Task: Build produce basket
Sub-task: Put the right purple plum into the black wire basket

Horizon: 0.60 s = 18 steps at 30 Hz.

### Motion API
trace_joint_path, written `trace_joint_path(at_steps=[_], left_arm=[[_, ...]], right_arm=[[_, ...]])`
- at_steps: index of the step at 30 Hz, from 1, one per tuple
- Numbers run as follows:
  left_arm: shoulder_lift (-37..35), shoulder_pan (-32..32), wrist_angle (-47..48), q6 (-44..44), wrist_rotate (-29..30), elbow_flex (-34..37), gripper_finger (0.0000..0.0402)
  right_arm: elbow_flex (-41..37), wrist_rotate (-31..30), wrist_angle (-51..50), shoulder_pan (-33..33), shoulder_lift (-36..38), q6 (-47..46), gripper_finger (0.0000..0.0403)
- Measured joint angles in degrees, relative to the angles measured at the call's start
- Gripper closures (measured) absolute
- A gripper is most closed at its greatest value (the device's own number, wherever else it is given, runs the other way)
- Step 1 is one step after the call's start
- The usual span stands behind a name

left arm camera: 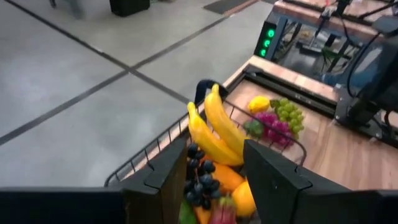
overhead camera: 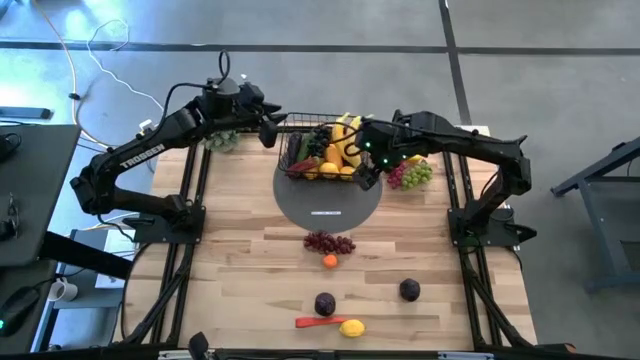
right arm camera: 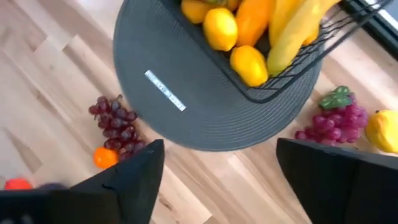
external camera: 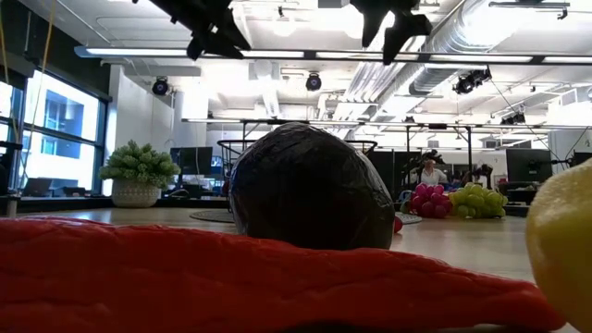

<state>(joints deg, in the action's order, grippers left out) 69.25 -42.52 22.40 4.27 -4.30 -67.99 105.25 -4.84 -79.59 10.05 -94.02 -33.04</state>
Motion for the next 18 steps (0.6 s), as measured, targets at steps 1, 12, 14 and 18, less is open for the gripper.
trace_joint_path(at_steps=[1, 12, 14, 18], left_arm=[[0.0, 0.3, 0.6, 0.0, 0.0, 0.0, 0.0255], [0.0, 6.1, 6.5, 3.6, 0.0, 0.0, 0.0255], [0.0, 7.7, 7.3, 4.9, 0.0, 0.0, 0.0255], [0.0, 11.0, 9.3, 7.7, 0.0, 0.0, 0.0255]], right_arm=[[0.0, 0.2, -0.1, -0.7, 0.0, 0.4, 0.0104], [0.0, 0.5, -1.1, -10.3, 0.0, -0.5, 0.0068], [0.0, 0.6, -1.2, -12.1, 0.0, -0.3, 0.0068], [0.0, 0.6, -1.2, -15.3, 0.0, -1.5, 0.0068]])
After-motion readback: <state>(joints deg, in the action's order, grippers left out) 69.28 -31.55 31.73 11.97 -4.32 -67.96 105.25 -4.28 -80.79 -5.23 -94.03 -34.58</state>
